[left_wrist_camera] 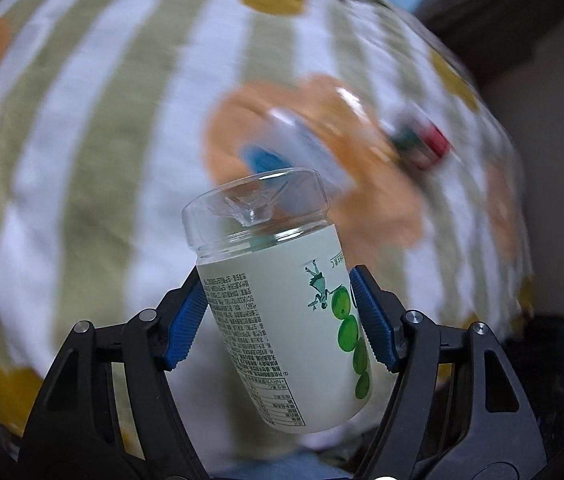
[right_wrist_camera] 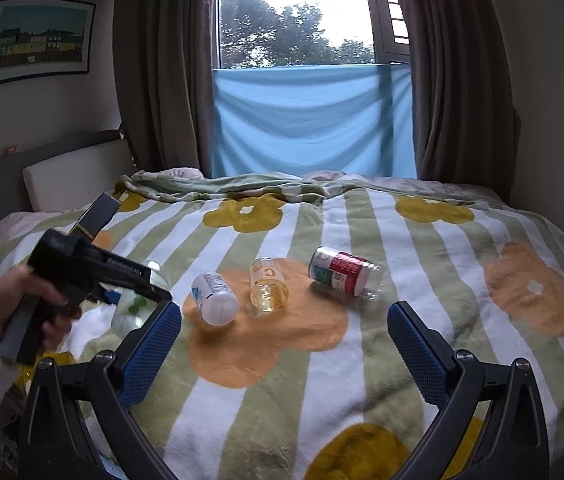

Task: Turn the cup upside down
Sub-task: 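Lift the caterpillar-print jar with the left gripper and carry it, then lower the jar onto the bed and open the left gripper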

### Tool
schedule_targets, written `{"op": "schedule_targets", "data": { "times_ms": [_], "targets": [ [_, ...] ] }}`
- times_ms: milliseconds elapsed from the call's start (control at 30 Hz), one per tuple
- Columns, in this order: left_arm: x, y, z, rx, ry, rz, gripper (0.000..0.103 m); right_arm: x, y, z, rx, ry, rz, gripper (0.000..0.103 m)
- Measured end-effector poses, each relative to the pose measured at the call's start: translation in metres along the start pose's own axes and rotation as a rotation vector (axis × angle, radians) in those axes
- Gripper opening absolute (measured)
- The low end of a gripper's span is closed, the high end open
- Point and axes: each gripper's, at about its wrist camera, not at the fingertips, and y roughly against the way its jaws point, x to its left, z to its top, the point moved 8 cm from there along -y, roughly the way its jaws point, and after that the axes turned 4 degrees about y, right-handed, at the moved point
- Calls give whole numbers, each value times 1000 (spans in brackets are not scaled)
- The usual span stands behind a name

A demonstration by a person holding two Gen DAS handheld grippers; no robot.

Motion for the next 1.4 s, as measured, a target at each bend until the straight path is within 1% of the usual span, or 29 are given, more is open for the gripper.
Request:
{"op": "schedule_targets", "data": {
  "times_ms": [67,167,267,367,533,600,633,667,700,733,767,933,1033,1100,1167,1233,1300,1333,1367,1400],
  "targets": [
    [-29,-13,-20,36,-63,-4,68,-7,7,-1,0,-14,-11,103],
    [-58,-40,-40,89,-135,27,68,-15,17,-2,-3,-24,-23,103],
    [-73,-64,-51,132,-141,29,68,-24,26,-2,-5,-24,-43,103],
    [-75,-81,-53,160,-148,62,68,-34,32,-5,-3,-28,-60,103],
    [-68,-92,-56,180,-162,97,68,-48,32,-13,16,-41,-69,103],
    [-69,-93,-54,180,-169,106,69,-51,30,-15,22,-45,-69,103],
    [-70,-93,-53,177,-180,122,72,-52,29,-16,24,-48,-67,103],
    [-69,-91,-51,165,-195,155,82,-53,28,-17,26,-51,-65,103],
    [-69,-90,-51,154,-205,177,89,-53,28,-17,26,-53,-63,103],
    [-69,-87,-49,135,-217,194,100,-53,27,-17,27,-55,-60,103],
    [-70,-83,-47,115,-225,194,103,-53,27,-17,27,-54,-59,103],
    [-68,-69,-45,77,-248,217,103,-51,25,-18,32,-49,-53,103],
    [-68,-54,-47,45,-262,221,103,-51,25,-16,36,-63,-32,103],
    [-67,-39,-50,12,-264,212,103,-51,25,-13,42,-68,-20,103],
    [-71,-27,-53,-21,-261,200,103,-53,25,-4,51,-61,-9,103],
    [-72,-6,-57,-72,-255,188,103,-54,23,10,64,-42,14,103],
    [-71,8,-60,-119,-247,182,103,-52,15,27,110,-25,64,103],
    [-69,18,-63,-150,-238,188,103,-50,6,37,164,-38,134,103],
    [-65,29,-68,-186,-224,186,103,-47,-1,41,205,-56,186,103],
    [-61,38,-72,-211,-210,178,103,-43,-12,45,273,-85,262,103]
  ]
}}
